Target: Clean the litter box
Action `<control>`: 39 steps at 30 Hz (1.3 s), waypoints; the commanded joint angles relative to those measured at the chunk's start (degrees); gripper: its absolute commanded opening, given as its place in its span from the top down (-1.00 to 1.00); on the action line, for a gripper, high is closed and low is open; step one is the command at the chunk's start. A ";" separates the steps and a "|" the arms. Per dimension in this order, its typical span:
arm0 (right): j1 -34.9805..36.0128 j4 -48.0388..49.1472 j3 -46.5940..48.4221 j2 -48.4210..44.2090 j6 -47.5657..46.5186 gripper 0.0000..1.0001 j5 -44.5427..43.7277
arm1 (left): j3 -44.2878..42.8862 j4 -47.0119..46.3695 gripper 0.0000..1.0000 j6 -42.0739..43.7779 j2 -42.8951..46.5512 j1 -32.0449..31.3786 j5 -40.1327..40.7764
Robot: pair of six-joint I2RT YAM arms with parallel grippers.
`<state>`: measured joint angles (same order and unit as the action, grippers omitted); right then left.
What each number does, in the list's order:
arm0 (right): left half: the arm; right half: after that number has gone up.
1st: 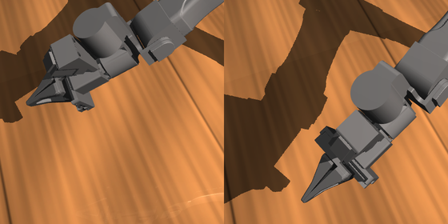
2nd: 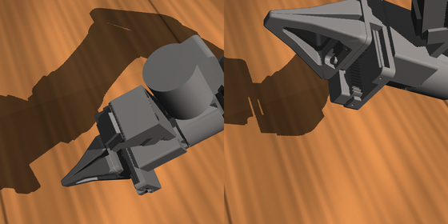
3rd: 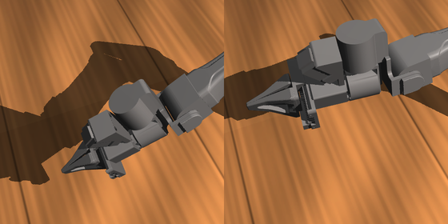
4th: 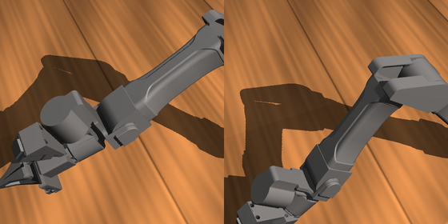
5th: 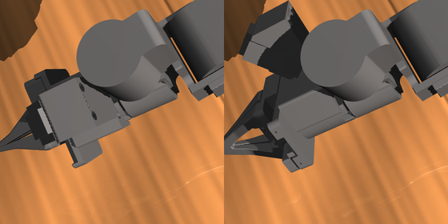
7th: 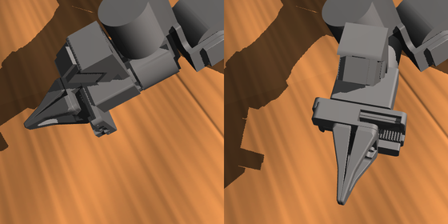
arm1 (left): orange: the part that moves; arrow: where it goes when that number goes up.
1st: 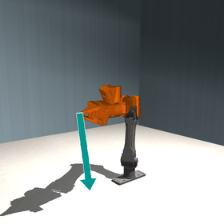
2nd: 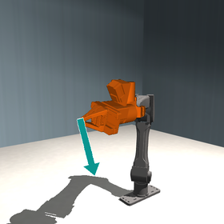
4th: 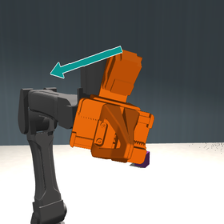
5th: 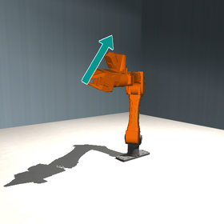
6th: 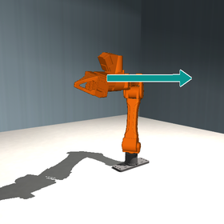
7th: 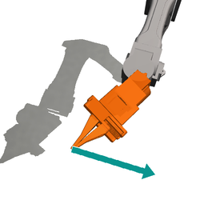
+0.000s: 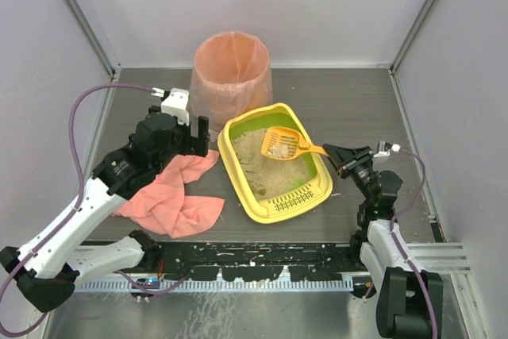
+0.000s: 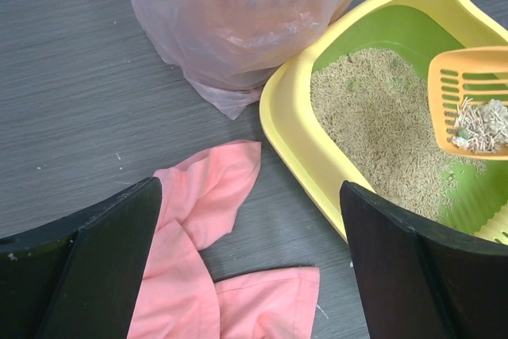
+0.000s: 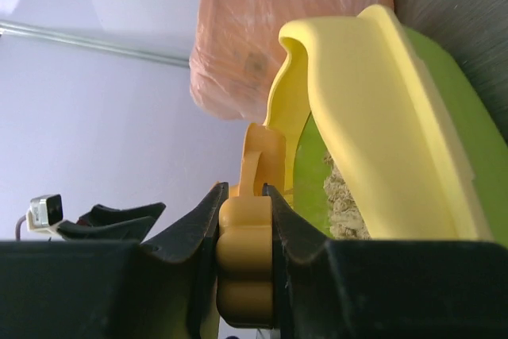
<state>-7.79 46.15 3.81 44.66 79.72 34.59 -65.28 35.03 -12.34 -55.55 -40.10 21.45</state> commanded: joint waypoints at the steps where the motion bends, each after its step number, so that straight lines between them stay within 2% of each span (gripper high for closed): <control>1: 1.25 6.20 2.55 1.72 -1.67 0.99 3.23 | 0.05 -2.32 -0.92 0.14 0.41 0.12 0.23; 4: -2.01 5.93 0.02 -0.13 1.66 0.99 0.39 | 0.23 -2.84 -0.92 -0.10 0.25 0.19 -0.43; 7: 2.85 6.67 4.19 2.38 -4.16 0.99 5.53 | 0.77 -3.02 -0.92 -0.36 -0.17 0.19 -0.29; 10: -0.67 7.32 1.27 0.34 -1.54 0.99 2.83 | 0.00 -2.68 -0.93 -0.31 -0.80 0.20 -1.20; 14: -1.26 7.64 2.11 1.09 -2.78 0.99 5.20 | 0.61 -2.79 -0.93 -0.24 0.05 0.17 -0.35; 16: -2.46 7.45 1.23 0.42 -1.28 0.99 3.16 | 0.73 -2.82 -0.93 -0.34 0.21 0.22 -0.51; 19: 1.98 6.16 4.53 1.77 -5.03 0.99 5.46 | 0.61 -2.82 -0.93 -0.34 0.11 0.13 -0.51; 22: -2.64 2.99 1.77 -0.53 -2.84 0.99 2.26 | -0.40 -1.99 -0.93 -0.32 -0.47 0.15 -0.99; 23: -2.52 3.99 1.43 -0.74 -2.60 0.99 1.56 | -0.79 -1.36 -0.93 -0.32 -0.50 0.20 -0.99; 25: 2.73 4.43 4.29 1.38 -6.39 0.99 4.08 | -0.61 -0.73 -0.93 -0.18 0.37 0.16 -0.74; 29: -0.37 6.12 2.17 1.27 -3.44 0.99 1.86 | 0.18 -0.39 -0.94 -0.10 1.75 0.20 -0.16; 32: 5.15 7.48 6.17 4.59 -6.68 0.99 5.50 | 0.40 0.28 -0.94 -0.04 2.31 0.25 0.43; 35: -0.36 5.22 2.64 2.59 -2.66 0.99 1.74 | 0.34 0.29 -0.95 0.08 2.56 0.20 0.92; 39: 3.51 6.05 6.52 4.98 -6.89 0.99 6.59 | 0.69 0.07 -0.96 0.06 2.98 0.23 0.92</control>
<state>-6.35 48.64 6.66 48.47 75.20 37.74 -64.55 36.10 -12.56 -53.82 -40.10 21.30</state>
